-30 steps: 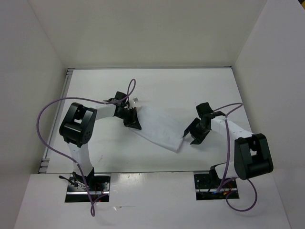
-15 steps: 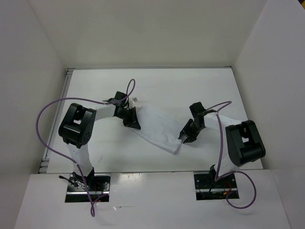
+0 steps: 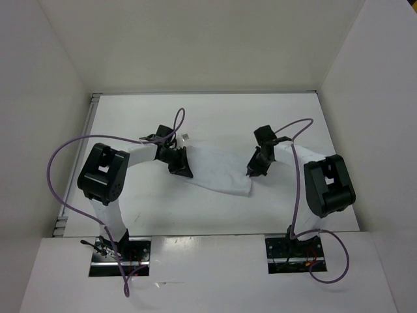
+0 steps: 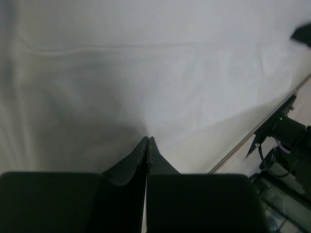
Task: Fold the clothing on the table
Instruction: Fold the skirt
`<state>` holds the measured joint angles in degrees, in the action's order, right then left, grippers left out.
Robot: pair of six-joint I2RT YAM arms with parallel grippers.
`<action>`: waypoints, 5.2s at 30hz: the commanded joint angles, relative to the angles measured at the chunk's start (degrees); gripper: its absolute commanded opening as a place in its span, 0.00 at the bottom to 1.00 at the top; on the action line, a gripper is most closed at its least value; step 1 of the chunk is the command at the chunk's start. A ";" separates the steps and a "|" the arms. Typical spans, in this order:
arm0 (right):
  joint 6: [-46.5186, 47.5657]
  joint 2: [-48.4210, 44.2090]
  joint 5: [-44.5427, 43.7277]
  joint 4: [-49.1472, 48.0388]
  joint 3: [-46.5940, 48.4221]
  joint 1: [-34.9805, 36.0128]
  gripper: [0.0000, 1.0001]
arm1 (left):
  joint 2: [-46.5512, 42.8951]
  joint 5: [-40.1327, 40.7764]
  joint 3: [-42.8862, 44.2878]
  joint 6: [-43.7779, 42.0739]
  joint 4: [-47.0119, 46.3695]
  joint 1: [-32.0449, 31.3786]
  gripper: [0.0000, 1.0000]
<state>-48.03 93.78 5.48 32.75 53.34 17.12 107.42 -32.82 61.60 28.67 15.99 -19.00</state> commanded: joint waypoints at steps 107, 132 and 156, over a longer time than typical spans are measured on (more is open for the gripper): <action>2.24 18.02 26.69 -8.06 32.70 3.97 0.00 | 9.39 2.50 9.68 6.84 -4.04 -1.56 0.01; 2.76 26.02 26.69 -9.11 37.62 10.99 0.02 | 8.86 3.02 9.15 6.84 -3.51 -1.56 0.01; 1.80 4.41 25.38 -12.54 28.59 8.37 0.58 | -12.76 15.16 17.92 0.70 11.16 -0.50 0.11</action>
<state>-45.69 106.74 32.71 23.05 84.12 28.18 99.31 -20.16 73.25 33.15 23.14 -16.99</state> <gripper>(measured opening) 0.576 0.107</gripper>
